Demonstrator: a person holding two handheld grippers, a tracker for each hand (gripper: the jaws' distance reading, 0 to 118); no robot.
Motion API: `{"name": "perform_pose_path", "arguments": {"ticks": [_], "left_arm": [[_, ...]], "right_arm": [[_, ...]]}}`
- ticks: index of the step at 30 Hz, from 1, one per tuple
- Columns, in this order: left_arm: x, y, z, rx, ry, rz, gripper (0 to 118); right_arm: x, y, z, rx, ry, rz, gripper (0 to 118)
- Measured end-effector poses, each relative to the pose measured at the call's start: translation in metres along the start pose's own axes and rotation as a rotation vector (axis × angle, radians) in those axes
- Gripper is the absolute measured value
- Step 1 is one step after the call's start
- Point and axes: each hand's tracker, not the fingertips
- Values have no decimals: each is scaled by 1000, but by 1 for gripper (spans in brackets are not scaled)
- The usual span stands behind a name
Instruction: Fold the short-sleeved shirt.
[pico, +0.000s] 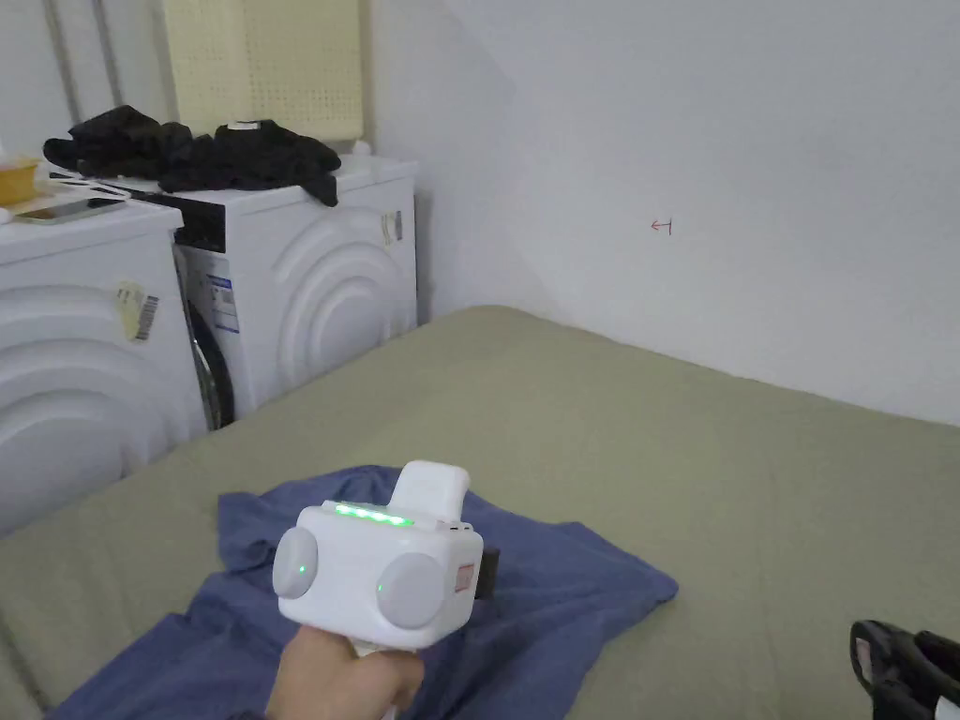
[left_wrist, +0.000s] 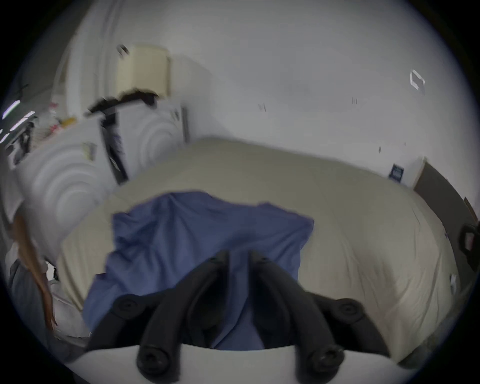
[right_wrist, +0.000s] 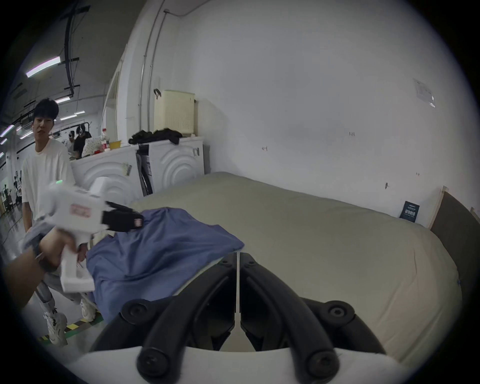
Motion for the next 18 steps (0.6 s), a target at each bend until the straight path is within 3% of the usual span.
{"name": "perform_pose_path", "arguments": {"ticks": [2,3,5,8,14,18], "left_arm": [[6,9,-49,-152,23,3,93],[5,13,-75,-233,-25,22,109],[-2,17,-106,-268,-118,111,109],[-9,17,-133,-231,-39,251,109],[18,1,-153,-279,130,86,109],[25,-8,-172,-279,110,33,107]], "right_arm": [[11,-5,-8,-34,-7,9,5],[18,-8,-12,-72,2,4,5],[28,-16,-17,-108,7,-13,5],[41,-30,-21,-144,-8,-39,5],[55,-50,-25,-191,-27,-39,5],[58,-53,-21,-193,-9,-66,5]]}}
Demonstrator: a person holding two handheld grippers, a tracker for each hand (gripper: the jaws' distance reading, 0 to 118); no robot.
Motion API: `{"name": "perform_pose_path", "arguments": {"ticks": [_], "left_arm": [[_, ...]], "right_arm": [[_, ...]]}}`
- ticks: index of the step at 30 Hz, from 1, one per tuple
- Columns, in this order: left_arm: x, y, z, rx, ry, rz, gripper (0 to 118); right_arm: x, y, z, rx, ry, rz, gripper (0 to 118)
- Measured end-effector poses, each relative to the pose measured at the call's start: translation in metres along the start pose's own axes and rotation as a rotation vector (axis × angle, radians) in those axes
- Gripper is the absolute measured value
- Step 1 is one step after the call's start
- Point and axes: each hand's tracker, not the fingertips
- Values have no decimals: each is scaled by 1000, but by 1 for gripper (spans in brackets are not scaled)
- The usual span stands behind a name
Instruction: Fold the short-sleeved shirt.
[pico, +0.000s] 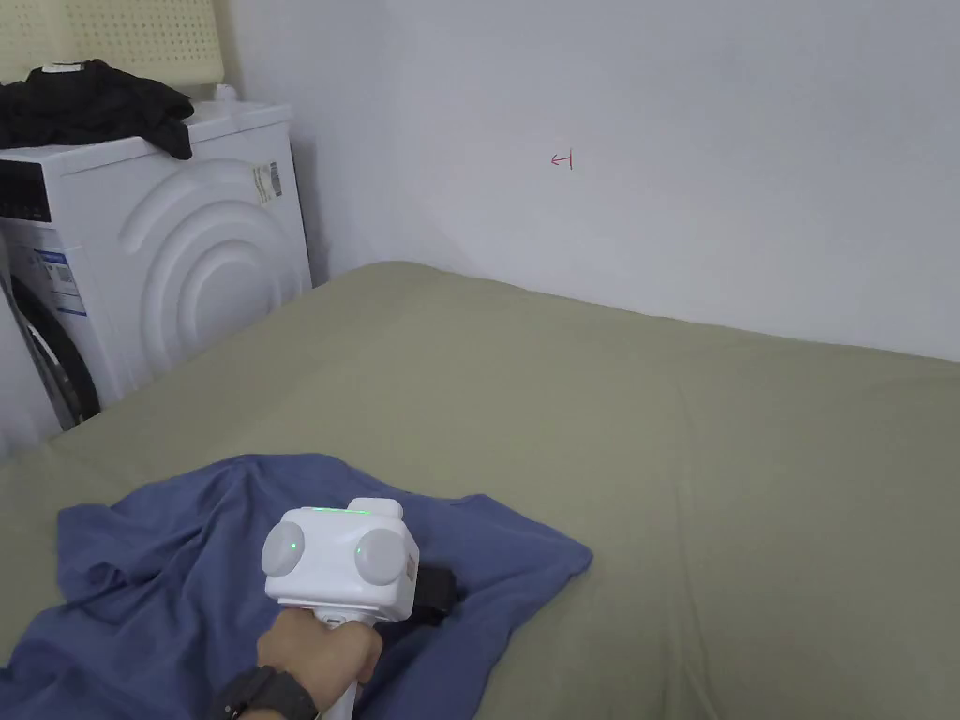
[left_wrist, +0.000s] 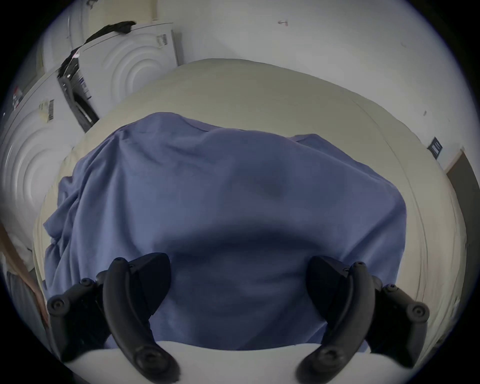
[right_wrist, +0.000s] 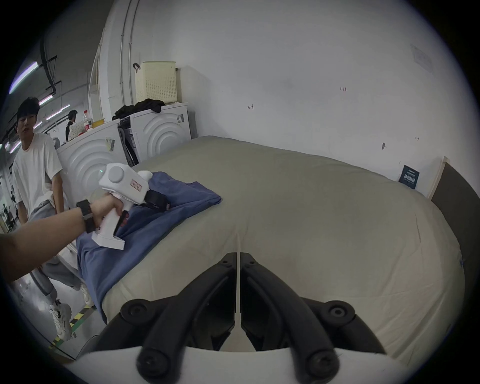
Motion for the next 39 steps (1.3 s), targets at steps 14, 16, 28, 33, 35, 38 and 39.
{"name": "perform_pose_path", "arguments": {"ticks": [14,16,28,33,35,38,39], "left_arm": [[26,14,67,116,-226,94,6],[44,22,68,137,-275,52,6],[345,34,100,122,-689,-295,6],[495,-29,155,98,-904,-521,6],[542,-57,172,75,-975,-602,6],[602,-103,187,12,-1043,-718,6],[617,-119,189,-15,-1047,-745,6]], "right_arm": [[16,-8,30,37,-5,-46,6],[24,-10,39,50,-15,-82,5],[103,-12,158,201,-274,-225,5],[134,-16,212,223,-435,-201,5],[144,-22,224,211,-480,-217,5],[158,-35,240,201,-503,-249,5],[162,-40,245,193,-517,-255,5]]}}
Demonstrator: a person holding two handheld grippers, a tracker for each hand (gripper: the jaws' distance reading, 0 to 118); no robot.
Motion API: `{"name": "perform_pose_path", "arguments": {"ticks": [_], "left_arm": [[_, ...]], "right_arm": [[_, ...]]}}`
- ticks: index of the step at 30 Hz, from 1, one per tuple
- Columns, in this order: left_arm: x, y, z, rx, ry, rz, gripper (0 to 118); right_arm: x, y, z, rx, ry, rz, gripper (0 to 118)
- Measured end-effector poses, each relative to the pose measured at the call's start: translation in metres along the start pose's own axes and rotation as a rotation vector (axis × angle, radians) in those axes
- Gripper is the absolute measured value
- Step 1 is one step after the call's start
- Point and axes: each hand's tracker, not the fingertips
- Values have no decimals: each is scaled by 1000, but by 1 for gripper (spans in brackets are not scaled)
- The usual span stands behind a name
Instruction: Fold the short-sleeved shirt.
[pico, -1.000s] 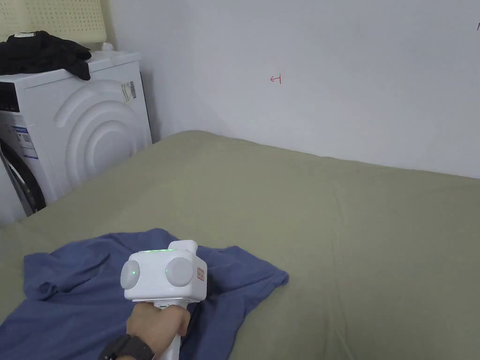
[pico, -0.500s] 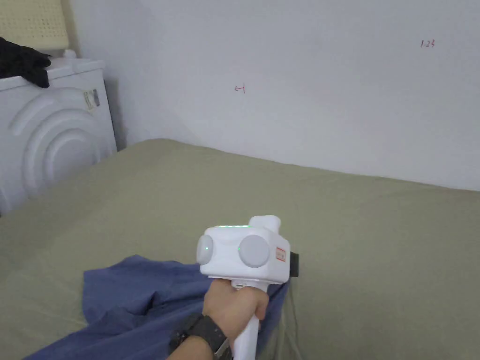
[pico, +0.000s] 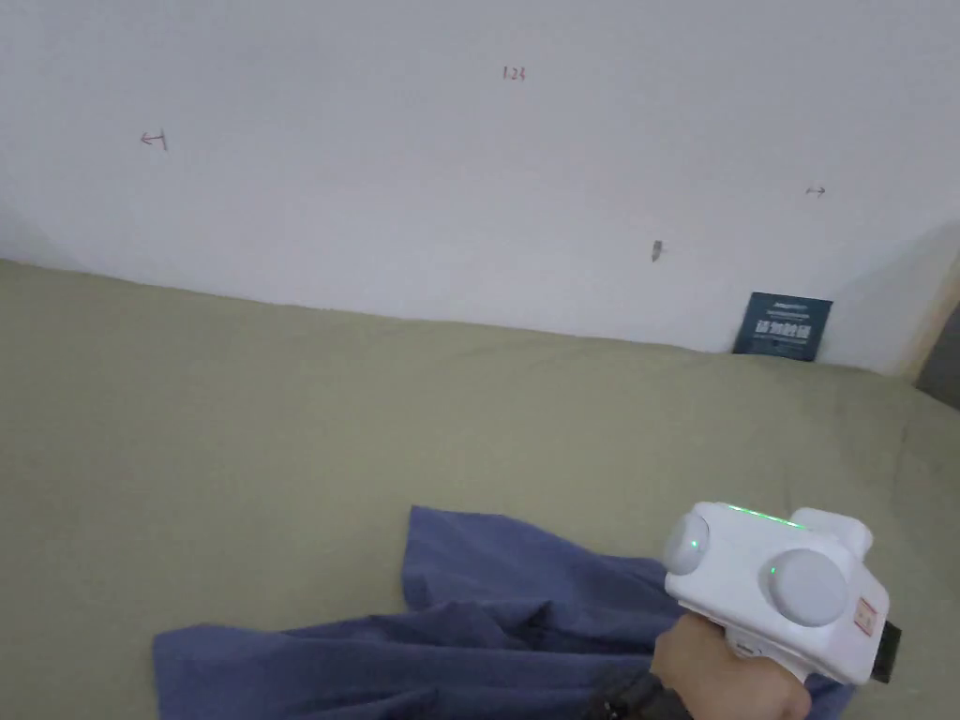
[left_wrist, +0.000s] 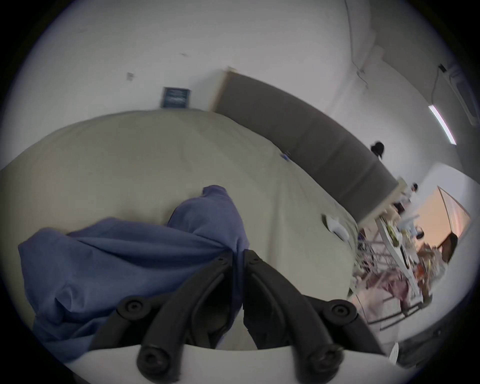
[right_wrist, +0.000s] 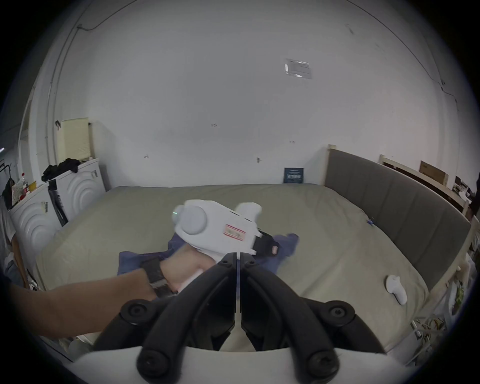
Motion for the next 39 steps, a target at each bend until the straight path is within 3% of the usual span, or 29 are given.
{"name": "perform_pose_path", "arguments": {"ticks": [3,5,7,8,9,13,16,20,23,25,26,27,28,33,39], "left_arm": [[21,-17,-43,-99,2,-39,6],[20,-29,-57,-125,64,-35,17],[12,-33,-52,-93,102,13,85],[8,-33,-45,-74,133,44,109],[-1,-29,-33,-67,152,81,115],[-19,-16,63,117,179,77,115],[-29,-35,158,266,342,-10,115],[-38,-93,284,348,627,28,115],[-37,-156,365,444,837,76,114],[-33,-196,405,461,952,107,101],[-32,-210,418,450,991,121,78],[-31,-226,428,442,1026,142,22],[-33,-242,435,443,1061,158,0],[-51,-288,444,440,984,341,0],[-93,-274,400,350,910,384,0]], "right_arm": [[14,-6,5,-14,-43,-11,5],[22,-7,8,-20,-57,-29,5],[27,-7,12,-12,-61,-46,7],[29,-6,13,-6,-64,-54,9],[31,-5,14,-5,-67,-62,11],[30,-4,18,7,-62,-81,12],[18,-4,21,25,-55,-56,12],[1,-9,19,54,-52,-13,12],[-11,-15,18,69,-1,-17,12],[-20,-19,15,76,18,-16,12],[-23,-21,14,74,25,-15,12],[-26,-23,13,71,30,-20,12],[-29,-25,11,53,44,-32,12],[-35,-36,6,10,69,-38,12],[-25,-34,-8,-2,45,-6,12]]}}
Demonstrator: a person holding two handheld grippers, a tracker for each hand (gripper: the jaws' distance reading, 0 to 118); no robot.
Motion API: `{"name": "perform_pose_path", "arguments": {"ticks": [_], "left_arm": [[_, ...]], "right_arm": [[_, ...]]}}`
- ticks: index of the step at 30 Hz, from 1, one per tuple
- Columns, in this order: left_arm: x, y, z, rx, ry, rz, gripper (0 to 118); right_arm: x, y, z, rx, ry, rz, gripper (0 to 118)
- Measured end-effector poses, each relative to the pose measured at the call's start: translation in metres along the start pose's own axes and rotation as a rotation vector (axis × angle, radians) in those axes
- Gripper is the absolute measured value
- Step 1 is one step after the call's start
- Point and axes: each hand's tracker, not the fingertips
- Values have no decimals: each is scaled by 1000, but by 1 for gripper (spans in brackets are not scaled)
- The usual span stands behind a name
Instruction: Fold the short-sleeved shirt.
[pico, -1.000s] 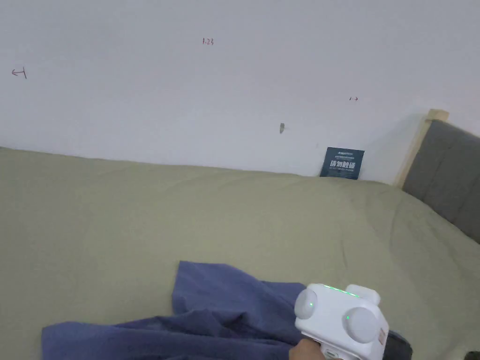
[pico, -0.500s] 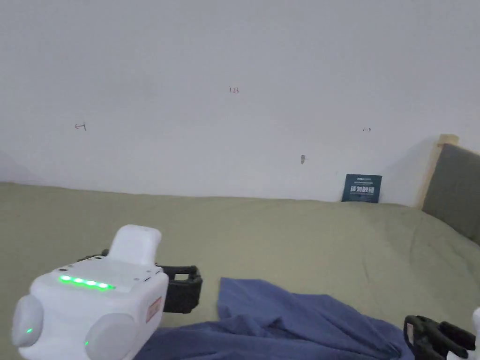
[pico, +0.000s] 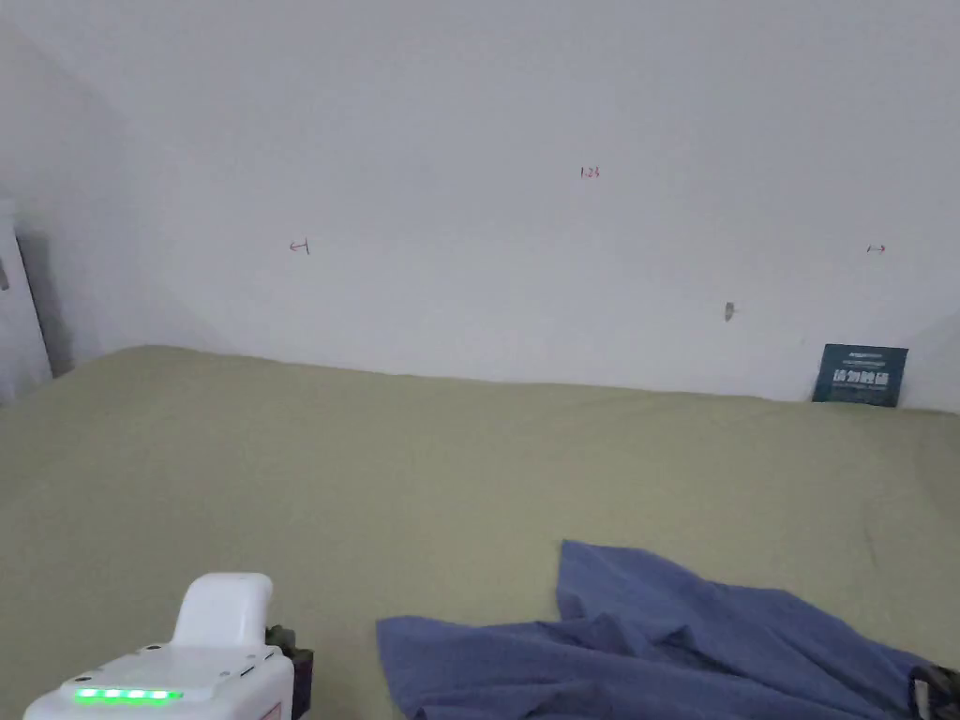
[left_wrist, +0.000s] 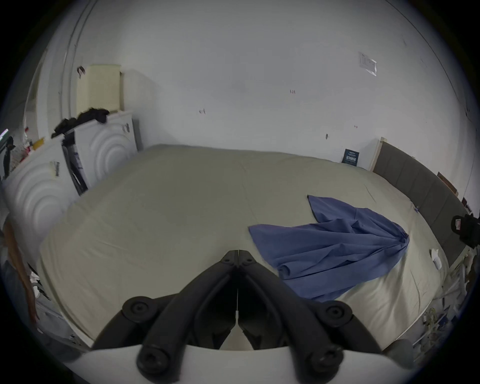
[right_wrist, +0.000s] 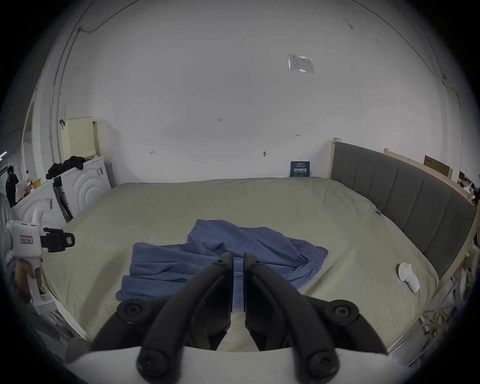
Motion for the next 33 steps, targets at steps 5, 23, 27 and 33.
{"name": "perform_pose_path", "arguments": {"ticks": [5,23,27,33], "left_arm": [[31,17,-96,-107,-7,-47,23],[106,10,-213,-273,-16,-28,4],[105,11,-201,-276,-117,52,4],[100,7,-191,-272,-172,75,4]], "right_arm": [[24,0,-28,-46,-48,3,12],[171,-19,-133,-223,-267,-125,19],[212,-23,-206,-423,-224,-229,78],[240,-32,-267,-512,-171,-481,76]]}}
